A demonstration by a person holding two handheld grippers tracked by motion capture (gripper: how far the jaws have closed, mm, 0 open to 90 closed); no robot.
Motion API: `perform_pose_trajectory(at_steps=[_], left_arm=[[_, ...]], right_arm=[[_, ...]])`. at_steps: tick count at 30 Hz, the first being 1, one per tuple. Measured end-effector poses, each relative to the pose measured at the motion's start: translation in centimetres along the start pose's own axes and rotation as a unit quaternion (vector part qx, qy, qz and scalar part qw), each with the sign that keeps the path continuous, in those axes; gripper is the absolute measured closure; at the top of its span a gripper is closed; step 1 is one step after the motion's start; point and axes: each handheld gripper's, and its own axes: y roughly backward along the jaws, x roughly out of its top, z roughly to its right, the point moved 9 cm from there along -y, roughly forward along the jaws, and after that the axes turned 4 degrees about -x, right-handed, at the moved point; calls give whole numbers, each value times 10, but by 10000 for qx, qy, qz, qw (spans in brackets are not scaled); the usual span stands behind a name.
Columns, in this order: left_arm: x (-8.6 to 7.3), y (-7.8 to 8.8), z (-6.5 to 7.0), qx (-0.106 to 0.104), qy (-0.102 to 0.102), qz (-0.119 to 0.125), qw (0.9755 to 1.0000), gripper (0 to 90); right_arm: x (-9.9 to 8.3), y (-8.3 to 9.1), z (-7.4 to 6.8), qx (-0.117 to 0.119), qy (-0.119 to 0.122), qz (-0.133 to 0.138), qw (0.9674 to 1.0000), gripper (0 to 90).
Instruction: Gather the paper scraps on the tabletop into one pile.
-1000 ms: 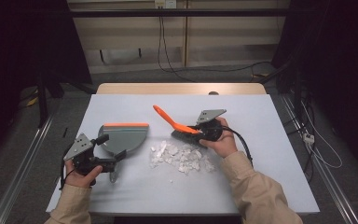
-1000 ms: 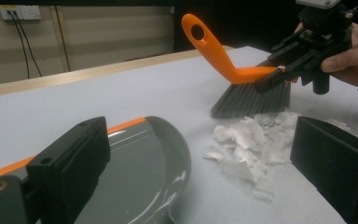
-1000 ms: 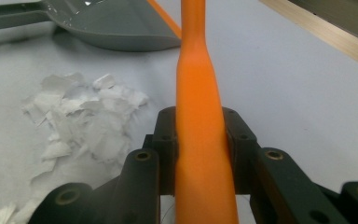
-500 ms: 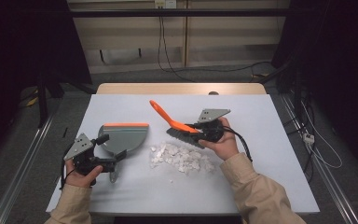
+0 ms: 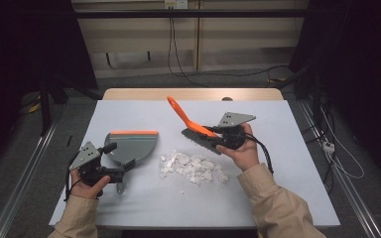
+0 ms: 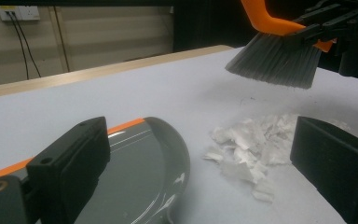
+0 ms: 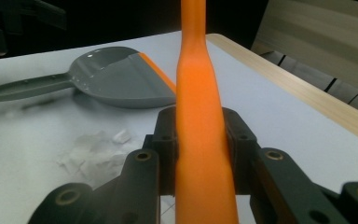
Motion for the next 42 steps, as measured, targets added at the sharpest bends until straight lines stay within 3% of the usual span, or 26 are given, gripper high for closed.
perform_pose_trajectory(at_steps=[4,12,18,32,42], left_arm=[[0,0,0,0,-9,2,10000,45],[0,1,0,1,-10,9,10000,45],[1,1,0,4,-6,17,10000,45],[0,1,0,-3,-17,14,10000,45],[-1,0,0,-4,-25,-15,10000,45]], right_arm=[[0,-1,-5,39,-24,-23,10000,712],[-1,-4,-21,249,-475,-18,9986,712],[-1,-7,-31,399,-572,7,9976,712],[-10,-12,-50,642,-611,-217,9958,712],[-8,-10,-61,800,-585,-223,9948,712]])
